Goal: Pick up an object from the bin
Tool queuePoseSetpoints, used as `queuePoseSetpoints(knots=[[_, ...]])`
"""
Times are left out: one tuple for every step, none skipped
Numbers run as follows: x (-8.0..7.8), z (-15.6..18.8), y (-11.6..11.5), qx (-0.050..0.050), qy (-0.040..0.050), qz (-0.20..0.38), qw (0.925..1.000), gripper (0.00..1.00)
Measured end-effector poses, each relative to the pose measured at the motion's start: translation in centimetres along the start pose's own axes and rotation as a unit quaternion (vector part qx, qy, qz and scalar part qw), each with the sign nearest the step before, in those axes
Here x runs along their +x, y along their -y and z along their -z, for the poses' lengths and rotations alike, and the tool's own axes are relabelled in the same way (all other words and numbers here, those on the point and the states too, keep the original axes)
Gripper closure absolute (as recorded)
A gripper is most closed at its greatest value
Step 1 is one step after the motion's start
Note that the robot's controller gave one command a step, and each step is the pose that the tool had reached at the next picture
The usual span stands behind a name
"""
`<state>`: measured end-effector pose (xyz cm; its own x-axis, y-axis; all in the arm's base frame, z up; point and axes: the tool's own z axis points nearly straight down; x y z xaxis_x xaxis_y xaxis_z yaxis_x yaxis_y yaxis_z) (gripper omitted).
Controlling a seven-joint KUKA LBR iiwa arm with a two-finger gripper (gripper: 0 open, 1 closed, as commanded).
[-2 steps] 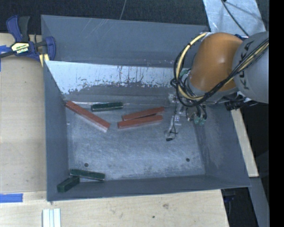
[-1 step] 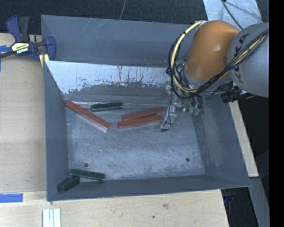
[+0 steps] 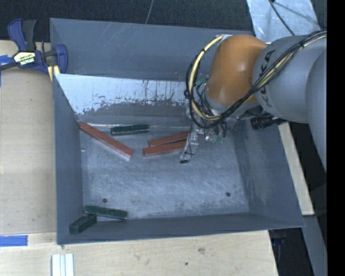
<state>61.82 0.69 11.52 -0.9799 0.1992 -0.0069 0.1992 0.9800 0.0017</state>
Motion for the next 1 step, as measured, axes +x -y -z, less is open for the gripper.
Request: queuePoseSetpoints(knots=[[0.31,-4.06,-0.97,0.000,-0.0033,0.005,1.0000,0.00]])
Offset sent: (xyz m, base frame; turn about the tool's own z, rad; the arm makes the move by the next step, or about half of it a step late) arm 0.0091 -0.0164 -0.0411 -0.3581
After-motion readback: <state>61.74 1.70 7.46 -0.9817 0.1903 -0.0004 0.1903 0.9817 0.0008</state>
